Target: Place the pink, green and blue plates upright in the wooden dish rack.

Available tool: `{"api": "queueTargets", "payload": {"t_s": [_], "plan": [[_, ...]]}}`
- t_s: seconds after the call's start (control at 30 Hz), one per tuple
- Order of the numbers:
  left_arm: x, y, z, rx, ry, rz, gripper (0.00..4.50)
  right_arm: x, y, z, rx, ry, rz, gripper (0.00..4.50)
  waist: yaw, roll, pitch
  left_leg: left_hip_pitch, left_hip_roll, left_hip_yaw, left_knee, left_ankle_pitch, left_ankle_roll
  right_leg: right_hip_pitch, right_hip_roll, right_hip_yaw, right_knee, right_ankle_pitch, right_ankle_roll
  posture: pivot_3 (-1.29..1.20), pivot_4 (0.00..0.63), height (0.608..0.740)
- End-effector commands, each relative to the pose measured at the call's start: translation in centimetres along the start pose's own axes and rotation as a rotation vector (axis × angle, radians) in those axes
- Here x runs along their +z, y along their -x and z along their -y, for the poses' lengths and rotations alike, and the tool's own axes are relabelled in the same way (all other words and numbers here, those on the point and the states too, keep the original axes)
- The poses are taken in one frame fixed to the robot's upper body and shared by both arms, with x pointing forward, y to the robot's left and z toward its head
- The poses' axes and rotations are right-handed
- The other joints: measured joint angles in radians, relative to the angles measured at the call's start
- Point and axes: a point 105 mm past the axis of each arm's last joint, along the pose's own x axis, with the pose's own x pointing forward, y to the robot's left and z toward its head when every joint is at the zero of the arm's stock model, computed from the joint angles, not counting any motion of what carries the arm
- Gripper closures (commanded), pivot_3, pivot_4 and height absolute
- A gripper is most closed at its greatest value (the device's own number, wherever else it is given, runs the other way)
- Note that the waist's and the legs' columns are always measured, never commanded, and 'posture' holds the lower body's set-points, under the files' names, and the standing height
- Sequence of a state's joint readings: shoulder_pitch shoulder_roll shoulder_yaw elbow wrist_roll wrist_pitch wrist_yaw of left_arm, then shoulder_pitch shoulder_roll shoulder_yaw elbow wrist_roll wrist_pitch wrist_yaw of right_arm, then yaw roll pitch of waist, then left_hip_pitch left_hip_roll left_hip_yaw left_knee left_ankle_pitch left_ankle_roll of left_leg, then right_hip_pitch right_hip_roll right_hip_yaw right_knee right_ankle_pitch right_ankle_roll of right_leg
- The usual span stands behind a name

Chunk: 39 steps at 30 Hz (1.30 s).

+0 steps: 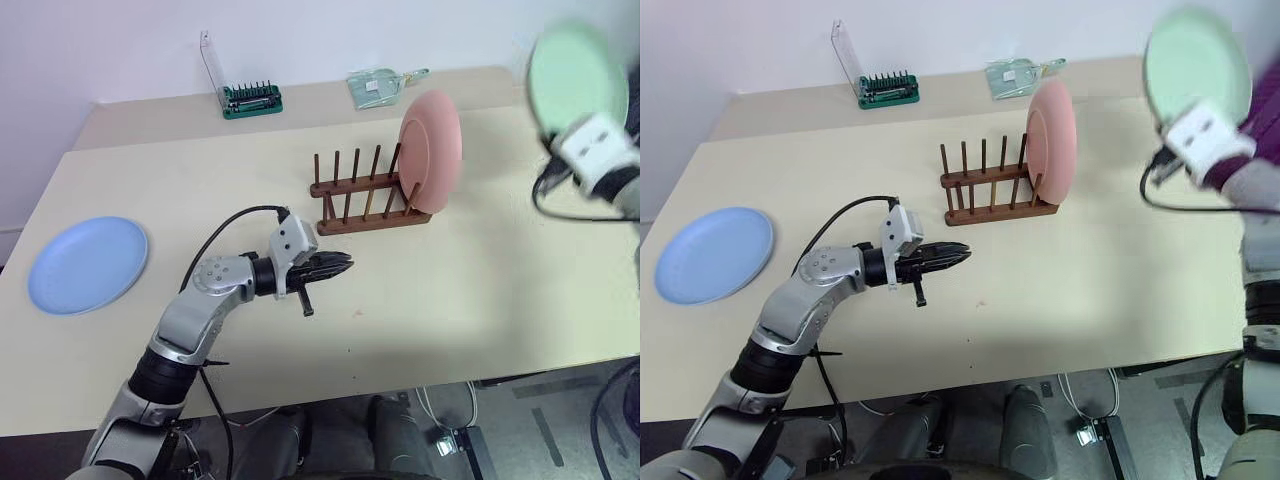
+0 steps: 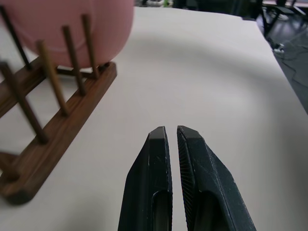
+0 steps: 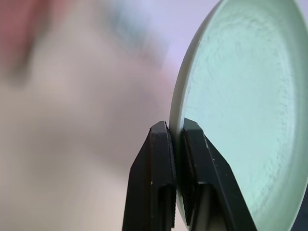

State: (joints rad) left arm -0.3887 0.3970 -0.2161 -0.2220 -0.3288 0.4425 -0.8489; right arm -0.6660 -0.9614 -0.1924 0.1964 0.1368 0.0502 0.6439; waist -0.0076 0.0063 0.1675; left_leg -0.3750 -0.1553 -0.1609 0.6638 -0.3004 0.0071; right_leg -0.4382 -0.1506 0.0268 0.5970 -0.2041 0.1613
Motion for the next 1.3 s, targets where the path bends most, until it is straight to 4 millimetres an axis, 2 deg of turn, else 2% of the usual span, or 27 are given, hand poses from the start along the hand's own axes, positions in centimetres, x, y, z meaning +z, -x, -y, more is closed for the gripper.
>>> {"api": "queueTargets", "payload": {"t_s": [0.03,0.1,0.17,0.27,0.4,0.5,0.6,0.8,0.97,1.13,1.23,1.3], "plan": [[0.4,1.3,-1.3,0.104,-0.069,0.034,4.15,8.7,1.0,-1.2,0.191,-0.298,0.297,4.47,0.005,0.0,0.0,0.0,0.0,0.0,0.001,0.0,0.0,0.001,0.0,0.0,0.0,0.0,0.0,0.0,0.15,0.74],[0.2,2.1,-2.0,0.148,-0.068,0.039,4.15,12.2,2.3,-3.4,0.386,-0.42,0.418,4.47,0.016,0.0,0.0,0.001,0.0,-0.001,0.001,0.0,0.0,0.002,0.0,0.0,-0.001,0.0,-0.001,0.0,0.15,0.74],[0.2,2.6,-2.5,0.168,-0.061,0.044,4.15,13.6,2.9,-4.4,0.485,-0.511,0.462,4.47,0.022,-0.001,0.0,0.001,0.0,-0.001,0.001,0.0,0.0,0.002,0.0,-0.001,-0.001,0.001,-0.001,0.0,0.15,0.74],[-0.4,3.3,-2.8,0.185,-0.07,0.017,4.15,15.1,2.1,-5.8,0.557,-0.7,0.504,4.47,0.023,-0.002,0.0,0.001,0.0,-0.001,0.002,0.0,0.001,0.003,-0.001,-0.002,-0.002,0.001,-0.002,0.0,0.15,0.74],[-0.8,3.7,-2.8,0.191,-0.079,-0.002,4.15,15.2,0.5,-7.4,0.619,-0.934,0.457,4.47,0.022,-0.002,0.0,0.001,0.0,-0.001,0.002,0.0,0.001,0.002,-0.001,-0.002,-0.001,0.001,-0.002,0.0,0.15,0.74],[-0.8,3.6,-2.7,0.192,-0.079,0.001,4.15,14.3,-1.3,-8.5,0.605,-1.07,0.378,4.47,0.021,-0.002,0.0,0.0,0.0,-0.001,0.002,0.0,0.001,0.002,-0.001,-0.002,-0.001,0.001,-0.002,0.0,0.15,0.74],[-0.6,3.4,-2.5,0.186,-0.064,0.014,4.15,12.9,-2.7,-9.1,0.571,-1.105,0.295,4.47,0.02,-0.002,0.0,0.0,0.0,-0.001,0.002,0.0,0.001,0.001,-0.001,-0.002,-0.001,0.001,-0.002,0.0,0.15,0.74],[-0.1,3.4,-2.5,0.173,-0.053,0.027,4.15,10.8,-3.8,-9.3,0.563,-1.169,0.215,4.47,0.019,-0.001,0.0,0.0,0.0,-0.001,0.002,0.0,0.001,0.0,-0.001,-0.002,0.0,0.002,-0.002,0.0,0.15,0.74],[0.0,3.3,-2.7,0.172,-0.058,0.029,4.15,8.4,-4.3,-10.6,0.566,-1.241,0.124,4.47,0.018,-0.001,0.0,0.0,0.0,0.0,0.002,0.0,0.001,0.0,-0.001,-0.002,0.0,0.002,-0.002,0.0,0.15,0.74],[0.0,3.1,-2.5,0.167,-0.059,0.03,4.15,7.0,-4.8,-11.3,0.556,-1.263,0.07,4.47,0.018,-0.001,0.0,-0.001,0.0,0.0,0.002,0.0,0.001,0.0,-0.001,-0.002,0.0,0.002,-0.002,0.0,0.15,0.74],[0.1,3.1,-2.5,0.168,-0.059,0.034,4.15,6.8,-5.2,-10.7,0.522,-1.242,0.078,3.57,0.018,-0.001,0.0,-0.001,0.0,0.0,0.002,0.0,0.001,0.0,-0.001,-0.002,0.0,0.002,-0.002,0.0,0.15,0.74],[0.1,3.1,-2.6,0.171,-0.058,0.035,4.15,7.1,-5.3,-10.3,0.497,-1.193,0.093,2.61,0.018,-0.001,0.0,-0.001,0.0,0.0,0.002,0.0,0.001,0.0,-0.001,-0.002,0.0,0.002,-0.002,0.0,0.15,0.74]]}}
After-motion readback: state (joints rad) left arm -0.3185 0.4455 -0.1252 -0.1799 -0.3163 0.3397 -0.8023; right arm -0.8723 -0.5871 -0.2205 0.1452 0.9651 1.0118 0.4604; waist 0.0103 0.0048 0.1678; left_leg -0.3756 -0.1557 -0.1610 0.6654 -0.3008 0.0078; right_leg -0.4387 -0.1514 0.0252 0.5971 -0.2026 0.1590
